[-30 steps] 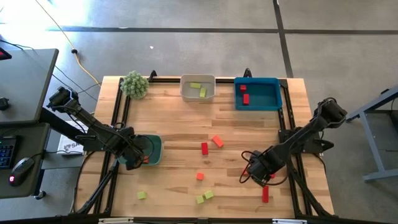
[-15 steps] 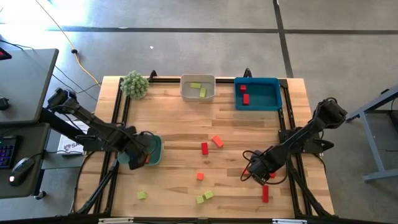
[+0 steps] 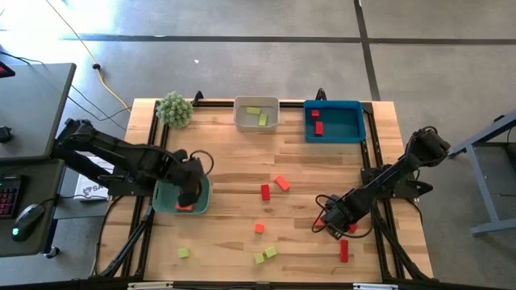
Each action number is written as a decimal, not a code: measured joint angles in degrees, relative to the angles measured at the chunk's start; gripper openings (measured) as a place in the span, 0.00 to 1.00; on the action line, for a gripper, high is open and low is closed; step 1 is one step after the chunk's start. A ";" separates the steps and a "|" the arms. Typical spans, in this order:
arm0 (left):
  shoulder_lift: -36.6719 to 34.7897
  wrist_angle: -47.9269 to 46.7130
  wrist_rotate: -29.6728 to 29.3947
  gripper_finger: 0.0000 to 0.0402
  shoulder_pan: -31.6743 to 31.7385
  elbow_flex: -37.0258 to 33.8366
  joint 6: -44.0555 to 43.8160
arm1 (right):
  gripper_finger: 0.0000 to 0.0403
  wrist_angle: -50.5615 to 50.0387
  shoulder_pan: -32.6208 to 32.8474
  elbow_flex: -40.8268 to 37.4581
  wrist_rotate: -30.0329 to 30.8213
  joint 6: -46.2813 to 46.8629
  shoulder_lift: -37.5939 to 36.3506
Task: Sort & place blocks by color
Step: Put the red block into the blue bin
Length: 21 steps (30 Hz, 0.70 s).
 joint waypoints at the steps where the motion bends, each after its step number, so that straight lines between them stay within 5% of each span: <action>1: 0.00 0.24 -0.82 0.54 1.18 0.52 0.78 | 0.26 0.29 0.00 0.00 -0.06 0.00 -0.02; 9: -0.01 7.37 -2.61 0.54 10.30 2.10 8.84 | 0.26 4.62 -1.76 0.39 -1.78 2.36 0.05; 21: 0.00 18.66 -2.14 0.54 20.94 2.10 13.63 | 0.25 1.93 -12.88 9.77 7.67 -7.93 -0.04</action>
